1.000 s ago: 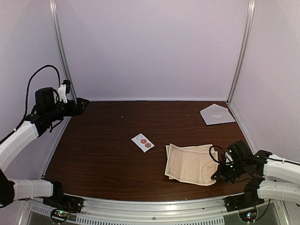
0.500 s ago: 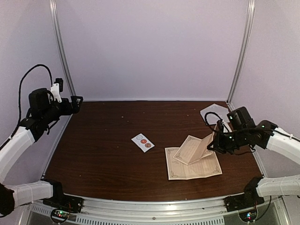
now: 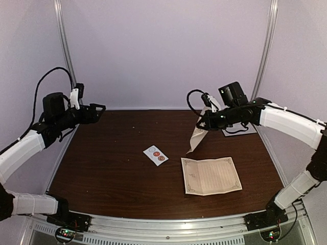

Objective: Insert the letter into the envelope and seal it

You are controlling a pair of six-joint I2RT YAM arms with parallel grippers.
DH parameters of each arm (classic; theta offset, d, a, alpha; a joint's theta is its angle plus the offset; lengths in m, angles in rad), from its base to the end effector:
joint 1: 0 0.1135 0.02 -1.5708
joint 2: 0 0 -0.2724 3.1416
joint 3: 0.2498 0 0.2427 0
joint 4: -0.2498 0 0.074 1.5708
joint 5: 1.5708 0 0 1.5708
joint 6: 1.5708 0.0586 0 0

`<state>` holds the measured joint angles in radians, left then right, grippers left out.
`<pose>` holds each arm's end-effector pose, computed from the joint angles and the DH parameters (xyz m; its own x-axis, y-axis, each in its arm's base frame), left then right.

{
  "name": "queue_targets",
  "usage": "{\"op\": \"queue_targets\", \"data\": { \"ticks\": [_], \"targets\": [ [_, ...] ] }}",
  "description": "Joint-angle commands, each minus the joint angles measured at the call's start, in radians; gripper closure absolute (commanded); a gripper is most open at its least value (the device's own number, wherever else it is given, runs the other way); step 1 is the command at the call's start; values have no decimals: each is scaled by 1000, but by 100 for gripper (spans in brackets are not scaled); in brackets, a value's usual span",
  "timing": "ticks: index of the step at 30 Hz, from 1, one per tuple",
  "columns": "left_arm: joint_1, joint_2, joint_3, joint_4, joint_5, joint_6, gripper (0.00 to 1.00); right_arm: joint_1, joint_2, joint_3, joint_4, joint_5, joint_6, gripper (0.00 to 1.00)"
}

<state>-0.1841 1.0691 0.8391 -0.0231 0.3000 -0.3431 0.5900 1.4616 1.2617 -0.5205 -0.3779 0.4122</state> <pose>0.2500 -0.0642 0.3246 -0.3853 -0.2552 -0.8868 0.3468 0.8505 -0.3954 0.2616 0.2012 0.3116 -0.8017 -0.0887 -0.5911 -0.4653 0.7133 0.5241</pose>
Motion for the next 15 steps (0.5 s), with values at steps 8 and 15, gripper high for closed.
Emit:
{"op": "queue_targets", "data": {
  "ticks": [8, 15],
  "targets": [
    [-258, 173, 170, 170, 414, 150, 2, 198, 228, 443, -207, -328, -397, 100],
    [-285, 186, 166, 112, 440, 231, 2, 254, 197, 462, -305, -408, -528, 100]
  ]
}}
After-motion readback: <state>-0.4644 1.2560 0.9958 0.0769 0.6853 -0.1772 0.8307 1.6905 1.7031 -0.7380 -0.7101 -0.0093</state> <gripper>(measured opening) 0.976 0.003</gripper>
